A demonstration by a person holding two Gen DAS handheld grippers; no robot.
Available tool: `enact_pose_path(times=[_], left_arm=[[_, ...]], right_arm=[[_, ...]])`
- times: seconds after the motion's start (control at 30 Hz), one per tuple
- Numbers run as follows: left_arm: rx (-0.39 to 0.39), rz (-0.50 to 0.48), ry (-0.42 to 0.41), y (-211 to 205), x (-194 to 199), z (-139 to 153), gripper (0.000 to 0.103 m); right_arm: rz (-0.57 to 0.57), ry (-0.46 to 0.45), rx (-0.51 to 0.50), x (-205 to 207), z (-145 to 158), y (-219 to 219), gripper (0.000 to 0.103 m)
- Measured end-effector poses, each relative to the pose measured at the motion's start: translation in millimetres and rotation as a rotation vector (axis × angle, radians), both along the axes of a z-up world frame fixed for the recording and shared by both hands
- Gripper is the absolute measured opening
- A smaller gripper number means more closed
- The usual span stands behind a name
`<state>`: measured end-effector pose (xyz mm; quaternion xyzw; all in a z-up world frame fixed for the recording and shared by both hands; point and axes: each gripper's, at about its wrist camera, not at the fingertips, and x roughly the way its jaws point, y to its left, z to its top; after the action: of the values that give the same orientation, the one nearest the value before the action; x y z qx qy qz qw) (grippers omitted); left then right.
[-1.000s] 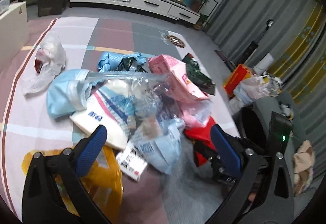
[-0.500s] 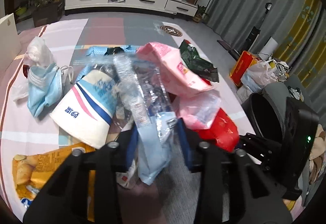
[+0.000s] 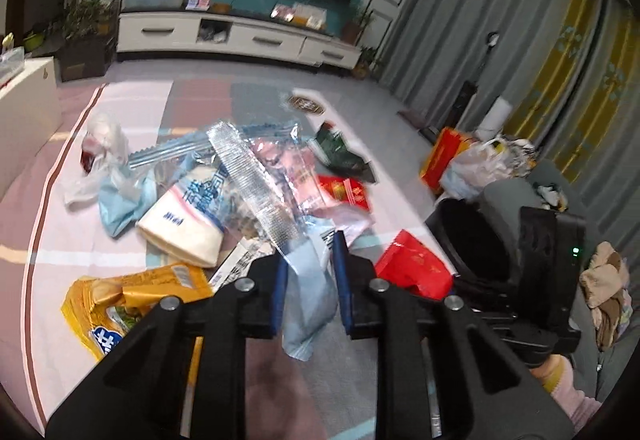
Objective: Collect trash
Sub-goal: 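Carry both items to the black bin and open both tools to drop them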
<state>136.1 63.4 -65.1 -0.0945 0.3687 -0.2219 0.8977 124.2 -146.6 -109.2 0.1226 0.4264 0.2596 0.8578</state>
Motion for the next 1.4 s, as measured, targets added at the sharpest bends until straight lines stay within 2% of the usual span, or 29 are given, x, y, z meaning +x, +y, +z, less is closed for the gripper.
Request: enact_pose_path(times=[0.1, 0.23, 0.3, 0.4, 0.53, 0.63, 0.77, 0.9, 0.97, 1.0, 1.03, 1.13, 1.2, 1.37, 1.4], left_arm=[[-0.011, -0.036, -0.033, -10.4, -5.6, 11.8, 0.022], [-0.011, -0.108, -0.041, -40.5, -5.5, 18.4, 0.022], [-0.007, -0.161, -0.041, -65.5, -3.3, 18.8, 0.022], [-0.022, -0.238, -0.02, -103.4, 2.1, 16.0, 0.022], [-0.059, -0.366, 0.029, -166.6, 15.1, 7.3, 0.022], [-0.098, -0.442, 0.072, -208.0, 25.2, 0.1, 0.022], [-0.119, -0.522, 0.11, -257.4, 33.7, -14.6, 0.023], [-0.118, -0.561, 0.146, -289.5, 42.3, -30.4, 0.023], [-0.097, -0.566, 0.157, -301.9, 45.4, -39.0, 0.027], [-0.08, -0.567, 0.162, -309.0, 47.4, -44.0, 0.034], [-0.07, -0.566, 0.164, -313.8, 49.2, -47.1, 0.038], [-0.05, -0.567, 0.172, -320.8, 51.7, -56.8, 0.052], [-0.042, -0.568, 0.168, -322.1, 50.7, -59.1, 0.056], [-0.047, -0.548, 0.138, -306.9, 41.8, -52.4, 0.072], [-0.047, -0.54, 0.133, -303.1, 40.5, -50.4, 0.079]], right_arm=[[-0.021, -0.043, 0.029, -6.0, 11.9, -10.0, 0.032], [-0.117, -0.081, 0.048, -10.5, 24.2, -38.3, 0.032], [-0.219, -0.091, 0.072, -10.8, 28.2, -67.5, 0.032], [-0.432, -0.103, 0.009, -13.8, 29.9, -110.3, 0.033], [-0.646, -0.073, 0.025, -20.3, 21.1, -169.3, 0.033], [-0.756, -0.043, 0.041, -26.9, 12.4, -201.3, 0.033], [-0.843, 0.042, 0.057, -28.5, -7.5, -227.6, 0.036], [-0.915, 0.104, 0.088, -33.8, -21.8, -249.8, 0.045], [-0.943, 0.118, 0.104, -36.3, -27.2, -256.8, 0.054], [-0.959, 0.131, 0.1, -37.5, -28.9, -260.6, 0.061], [-0.969, 0.141, 0.099, -37.1, -31.2, -262.1, 0.063], [-1.004, 0.149, 0.11, -38.5, -32.9, -273.9, 0.067], [-1.025, 0.152, 0.116, -43.4, -30.7, -279.8, 0.068], [-1.045, 0.148, 0.098, -45.3, -27.4, -282.0, 0.068], [-1.041, 0.143, 0.099, -46.5, -25.5, -279.5, 0.068]])
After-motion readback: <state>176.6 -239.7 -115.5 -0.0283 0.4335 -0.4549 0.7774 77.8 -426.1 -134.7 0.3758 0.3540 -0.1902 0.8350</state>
